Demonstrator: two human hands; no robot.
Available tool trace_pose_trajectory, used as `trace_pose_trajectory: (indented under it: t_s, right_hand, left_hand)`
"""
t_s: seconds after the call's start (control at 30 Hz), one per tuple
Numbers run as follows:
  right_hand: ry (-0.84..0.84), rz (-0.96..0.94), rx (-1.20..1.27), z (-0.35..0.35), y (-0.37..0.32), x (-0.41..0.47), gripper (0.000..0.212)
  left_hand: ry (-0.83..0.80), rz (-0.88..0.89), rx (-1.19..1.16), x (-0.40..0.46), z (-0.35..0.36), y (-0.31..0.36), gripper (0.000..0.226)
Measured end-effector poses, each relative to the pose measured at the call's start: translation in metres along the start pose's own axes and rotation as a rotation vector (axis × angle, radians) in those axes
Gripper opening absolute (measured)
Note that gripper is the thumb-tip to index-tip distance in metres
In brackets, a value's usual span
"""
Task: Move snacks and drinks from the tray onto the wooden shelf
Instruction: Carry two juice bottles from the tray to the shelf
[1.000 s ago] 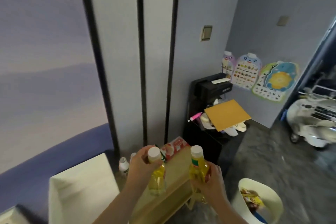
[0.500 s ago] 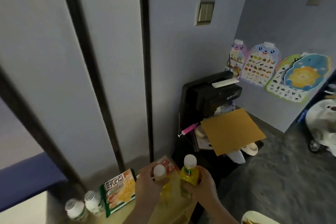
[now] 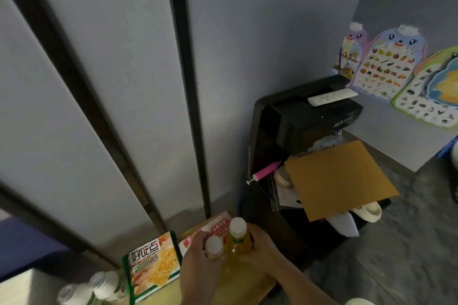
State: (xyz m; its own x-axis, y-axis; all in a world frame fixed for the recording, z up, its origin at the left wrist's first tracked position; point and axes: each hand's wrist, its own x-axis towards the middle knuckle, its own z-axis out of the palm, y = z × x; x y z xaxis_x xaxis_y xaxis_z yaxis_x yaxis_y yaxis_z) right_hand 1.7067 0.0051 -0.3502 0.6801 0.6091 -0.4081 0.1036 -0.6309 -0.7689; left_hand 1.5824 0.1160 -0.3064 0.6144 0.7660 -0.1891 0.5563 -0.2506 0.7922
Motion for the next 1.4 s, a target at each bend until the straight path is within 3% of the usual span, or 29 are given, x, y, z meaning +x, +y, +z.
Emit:
trace_pose_trajectory:
  t_s: [0.37, 0.57, 0.77, 0.87, 0.97, 1.1, 1.23, 1.4]
  right_hand:
    - [-0.128, -0.032, -0.122, -0.016, 0.007, 0.015, 0.072]
    - [0.001, -0.091, -0.108, -0.020, 0.001, -0.005, 0.069]
    - [0.136, -0.117, -0.109, -0.027, -0.019, -0.061, 0.071]
    - [0.217, -0.130, -0.174, -0.026, -0.025, -0.109, 0.078]
    - [0.282, -0.132, -0.352, -0.015, -0.026, -0.165, 0.082]
    - [0.409, -0.134, -0.572, 0.021, -0.021, -0.247, 0.086]
    - [0.467, -0.105, -0.690, 0.078, -0.020, -0.314, 0.091]
    - [0.402, -0.114, -0.780, 0.150, -0.052, -0.366, 0.092]
  left_hand:
    - [0.030, -0.003, 0.046, 0.011, 0.016, -0.003, 0.060]
    - [0.005, 0.003, 0.034, 0.009, 0.013, -0.007, 0.055]
    - [-0.041, 0.145, 0.028, -0.011, -0.024, -0.006, 0.060]
    - [-0.143, 0.238, 0.032, -0.031, -0.060, -0.013, 0.069]
    - [-0.253, 0.410, 0.220, -0.053, -0.111, -0.037, 0.090]
    - [-0.238, 0.543, 0.395, -0.090, -0.193, -0.096, 0.106]
    - [-0.192, 0.531, 0.466, -0.141, -0.282, -0.161, 0.095]
    - [-0.110, 0.427, 0.519, -0.204, -0.387, -0.242, 0.093]
